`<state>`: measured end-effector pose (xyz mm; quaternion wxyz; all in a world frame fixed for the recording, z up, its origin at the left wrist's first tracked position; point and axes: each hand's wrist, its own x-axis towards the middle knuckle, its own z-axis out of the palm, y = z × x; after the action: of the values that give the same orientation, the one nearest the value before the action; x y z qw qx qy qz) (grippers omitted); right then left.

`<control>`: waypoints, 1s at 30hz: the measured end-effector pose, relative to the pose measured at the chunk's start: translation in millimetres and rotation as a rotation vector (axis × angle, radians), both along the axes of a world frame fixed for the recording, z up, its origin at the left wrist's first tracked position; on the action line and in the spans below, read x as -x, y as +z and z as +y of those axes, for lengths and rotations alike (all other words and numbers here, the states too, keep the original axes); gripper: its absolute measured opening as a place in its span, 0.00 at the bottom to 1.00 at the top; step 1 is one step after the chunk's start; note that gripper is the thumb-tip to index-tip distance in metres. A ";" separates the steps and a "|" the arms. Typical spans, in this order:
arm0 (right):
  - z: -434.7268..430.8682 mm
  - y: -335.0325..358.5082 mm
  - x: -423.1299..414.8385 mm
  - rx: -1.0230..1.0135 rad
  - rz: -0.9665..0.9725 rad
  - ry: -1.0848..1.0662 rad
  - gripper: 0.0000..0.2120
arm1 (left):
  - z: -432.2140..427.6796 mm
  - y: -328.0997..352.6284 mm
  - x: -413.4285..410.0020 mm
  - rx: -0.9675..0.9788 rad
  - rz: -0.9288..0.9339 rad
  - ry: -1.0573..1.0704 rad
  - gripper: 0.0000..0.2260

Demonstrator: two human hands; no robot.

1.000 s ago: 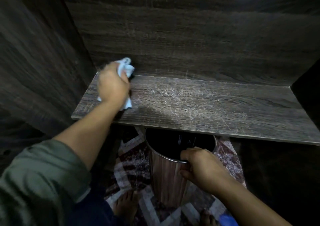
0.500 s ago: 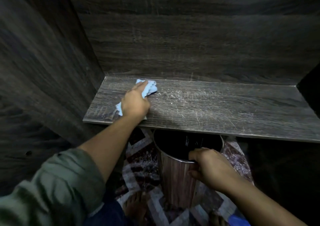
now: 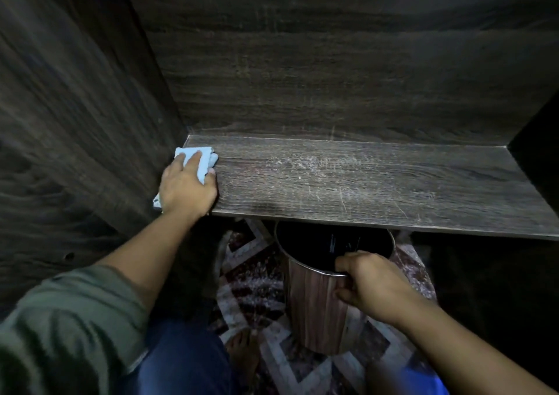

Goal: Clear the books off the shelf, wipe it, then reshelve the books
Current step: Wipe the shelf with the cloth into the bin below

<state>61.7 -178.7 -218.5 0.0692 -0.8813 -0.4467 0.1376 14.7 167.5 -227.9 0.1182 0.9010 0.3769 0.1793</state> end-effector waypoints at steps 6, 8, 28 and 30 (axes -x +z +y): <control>-3.7 -1.0 0.2 0.005 0.006 -0.016 0.14 | -78.7 5.1 -31.4 0.099 -0.035 -0.220 0.30; -4.5 -0.3 0.7 0.003 0.006 -0.025 0.14 | -100.8 5.4 -43.8 0.225 -0.126 -0.358 0.26; -33.8 -8.3 -3.3 0.015 0.022 -0.042 0.12 | -90.9 2.2 -80.1 0.079 0.095 -0.716 0.27; -38.1 -8.7 -3.0 0.012 0.027 -0.045 0.12 | -106.2 3.2 -62.6 0.074 0.104 -0.823 0.26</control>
<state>64.7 -216.8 -227.3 0.0729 -0.8897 -0.4249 0.1506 77.3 61.4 -224.6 0.1934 0.9794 -0.0032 0.0577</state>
